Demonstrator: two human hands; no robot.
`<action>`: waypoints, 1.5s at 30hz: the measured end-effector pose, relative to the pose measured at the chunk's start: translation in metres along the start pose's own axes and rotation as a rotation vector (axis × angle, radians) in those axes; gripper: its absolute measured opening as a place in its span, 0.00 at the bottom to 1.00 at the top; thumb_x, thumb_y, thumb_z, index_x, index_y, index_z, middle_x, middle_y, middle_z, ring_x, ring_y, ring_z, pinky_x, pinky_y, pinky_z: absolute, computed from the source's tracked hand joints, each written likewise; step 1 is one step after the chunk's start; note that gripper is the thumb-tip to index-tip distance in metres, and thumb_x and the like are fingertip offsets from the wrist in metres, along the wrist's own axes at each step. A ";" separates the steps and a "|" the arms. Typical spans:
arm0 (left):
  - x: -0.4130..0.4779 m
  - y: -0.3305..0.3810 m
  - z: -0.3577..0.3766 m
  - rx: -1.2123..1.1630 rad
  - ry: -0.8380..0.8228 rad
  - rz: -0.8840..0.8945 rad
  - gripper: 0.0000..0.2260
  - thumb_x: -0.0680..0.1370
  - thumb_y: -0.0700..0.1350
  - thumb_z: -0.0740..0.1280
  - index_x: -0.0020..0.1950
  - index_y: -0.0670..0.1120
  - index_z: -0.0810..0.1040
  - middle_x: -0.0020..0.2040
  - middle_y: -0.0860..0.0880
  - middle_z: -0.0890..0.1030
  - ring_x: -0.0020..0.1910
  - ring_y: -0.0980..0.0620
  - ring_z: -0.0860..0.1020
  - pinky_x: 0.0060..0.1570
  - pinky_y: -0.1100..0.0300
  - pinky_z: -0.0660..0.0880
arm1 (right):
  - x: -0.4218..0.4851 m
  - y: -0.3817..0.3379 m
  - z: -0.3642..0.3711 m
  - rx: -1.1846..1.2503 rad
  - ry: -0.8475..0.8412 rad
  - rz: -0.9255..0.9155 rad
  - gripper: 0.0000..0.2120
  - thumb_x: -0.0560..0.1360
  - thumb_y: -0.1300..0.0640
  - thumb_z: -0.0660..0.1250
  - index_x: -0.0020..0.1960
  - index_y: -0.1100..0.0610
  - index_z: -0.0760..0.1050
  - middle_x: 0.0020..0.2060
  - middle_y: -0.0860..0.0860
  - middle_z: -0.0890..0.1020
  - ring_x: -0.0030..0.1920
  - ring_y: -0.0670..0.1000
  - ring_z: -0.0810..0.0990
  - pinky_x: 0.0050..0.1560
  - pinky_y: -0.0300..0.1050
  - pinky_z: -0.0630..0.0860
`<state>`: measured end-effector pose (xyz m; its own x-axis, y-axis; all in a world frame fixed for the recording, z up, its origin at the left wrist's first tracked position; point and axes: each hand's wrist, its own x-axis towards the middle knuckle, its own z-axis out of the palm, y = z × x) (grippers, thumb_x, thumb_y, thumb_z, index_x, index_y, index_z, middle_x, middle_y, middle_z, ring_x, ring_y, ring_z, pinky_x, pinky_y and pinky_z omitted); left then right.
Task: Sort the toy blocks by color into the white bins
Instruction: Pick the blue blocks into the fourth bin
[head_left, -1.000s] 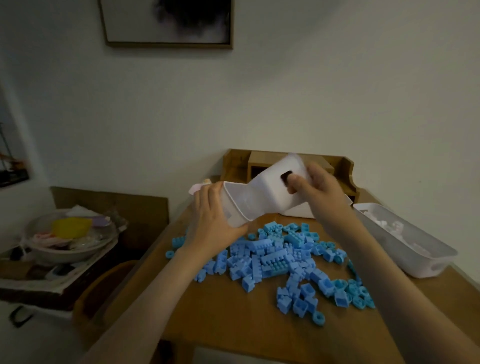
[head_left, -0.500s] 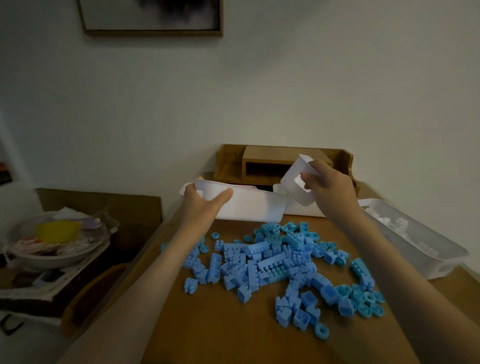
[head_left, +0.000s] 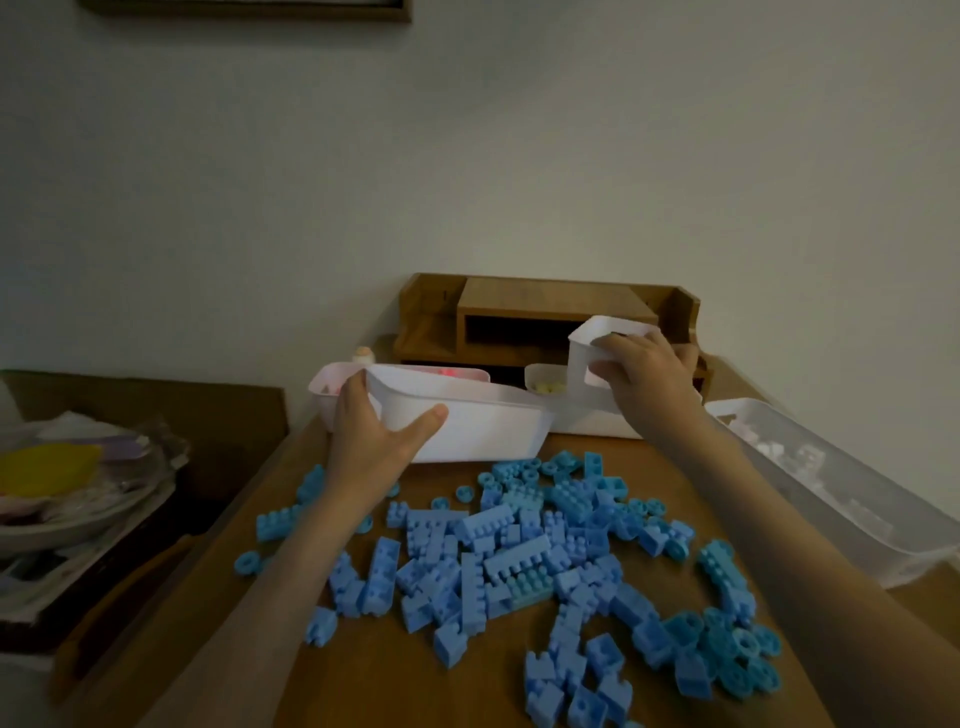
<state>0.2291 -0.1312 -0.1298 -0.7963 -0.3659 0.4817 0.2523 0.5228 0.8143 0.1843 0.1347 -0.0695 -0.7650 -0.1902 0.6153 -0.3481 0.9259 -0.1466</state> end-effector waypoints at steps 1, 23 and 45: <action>0.000 0.000 -0.001 -0.004 0.004 -0.005 0.37 0.67 0.56 0.76 0.69 0.45 0.63 0.63 0.48 0.70 0.62 0.50 0.69 0.58 0.53 0.71 | 0.001 -0.005 0.001 -0.010 0.020 -0.011 0.13 0.80 0.54 0.58 0.62 0.54 0.74 0.55 0.53 0.80 0.57 0.56 0.71 0.51 0.49 0.55; -0.002 -0.016 -0.020 -0.254 -0.044 -0.108 0.30 0.70 0.49 0.74 0.68 0.49 0.64 0.59 0.49 0.74 0.57 0.51 0.75 0.51 0.57 0.75 | 0.003 -0.046 0.031 0.413 -0.103 -0.151 0.17 0.79 0.54 0.61 0.67 0.55 0.69 0.60 0.48 0.74 0.57 0.48 0.69 0.55 0.32 0.67; -0.003 -0.032 -0.019 0.068 -0.137 0.046 0.30 0.69 0.52 0.75 0.59 0.57 0.56 0.65 0.46 0.65 0.64 0.50 0.67 0.55 0.58 0.71 | -0.018 -0.030 0.113 0.207 -0.496 0.266 0.39 0.74 0.54 0.66 0.76 0.60 0.48 0.69 0.61 0.61 0.67 0.62 0.64 0.64 0.54 0.66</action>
<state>0.2335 -0.1614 -0.1508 -0.8532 -0.2344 0.4658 0.2565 0.5891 0.7662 0.1470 0.0731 -0.1637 -0.9847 -0.1364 0.1088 -0.1701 0.8891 -0.4249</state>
